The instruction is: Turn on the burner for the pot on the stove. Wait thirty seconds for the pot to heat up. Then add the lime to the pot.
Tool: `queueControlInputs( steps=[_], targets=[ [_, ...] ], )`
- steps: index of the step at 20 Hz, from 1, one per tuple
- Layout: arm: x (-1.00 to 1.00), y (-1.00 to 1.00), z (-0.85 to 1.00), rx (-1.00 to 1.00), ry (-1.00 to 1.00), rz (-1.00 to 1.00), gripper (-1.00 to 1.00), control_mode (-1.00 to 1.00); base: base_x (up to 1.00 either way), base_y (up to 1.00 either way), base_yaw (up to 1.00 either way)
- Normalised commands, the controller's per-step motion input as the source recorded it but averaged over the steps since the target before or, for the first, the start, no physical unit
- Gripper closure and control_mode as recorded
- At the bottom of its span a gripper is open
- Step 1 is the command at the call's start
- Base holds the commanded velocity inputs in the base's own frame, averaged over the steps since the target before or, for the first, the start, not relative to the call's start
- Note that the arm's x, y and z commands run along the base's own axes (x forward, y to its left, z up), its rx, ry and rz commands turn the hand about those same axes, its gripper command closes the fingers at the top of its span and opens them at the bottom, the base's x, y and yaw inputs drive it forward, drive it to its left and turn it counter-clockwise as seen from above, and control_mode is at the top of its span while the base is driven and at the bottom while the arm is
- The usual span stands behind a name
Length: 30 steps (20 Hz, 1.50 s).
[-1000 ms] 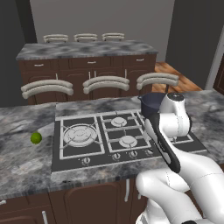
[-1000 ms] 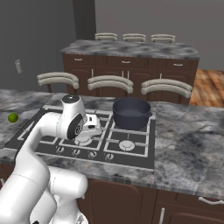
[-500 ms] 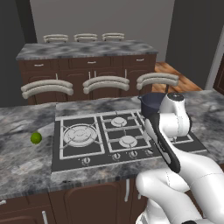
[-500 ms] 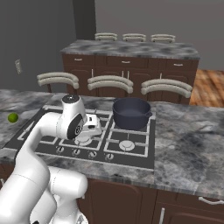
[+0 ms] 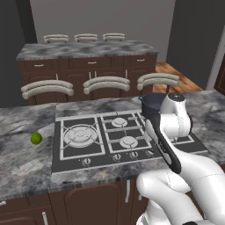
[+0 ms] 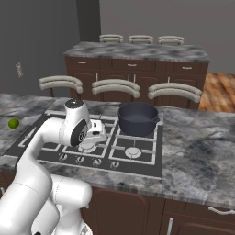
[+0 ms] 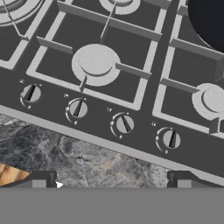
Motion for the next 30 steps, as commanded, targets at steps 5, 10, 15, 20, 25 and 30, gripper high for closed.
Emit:
queueControlInputs(
  steps=[5, 10, 15, 20, 25, 30],
  targets=[
    [0.0, 0.0, 0.0, 0.0, 0.0, 0.0, -1.0, -1.0, 0.0, 0.0, 0.0],
    [0.0, 0.0, 0.0, 0.0, 0.0, 0.0, -1.0, -1.0, 0.0, 0.0, 0.0],
    [0.0, 0.0, 0.0, 0.0, 0.0, 0.0, -1.0, -1.0, 0.0, 0.0, 0.0],
    [0.0, 0.0, 0.0, 0.0, 0.0, 0.0, -1.0, -1.0, 0.0, 0.0, 0.0],
    [0.0, 0.0, 0.0, 0.0, 0.0, 0.0, -1.0, -1.0, 0.0, 0.0, 0.0],
    [0.0, 0.0, 0.0, 0.0, 0.0, 0.0, -1.0, -1.0, 0.0, 0.0, 0.0]
  ],
)
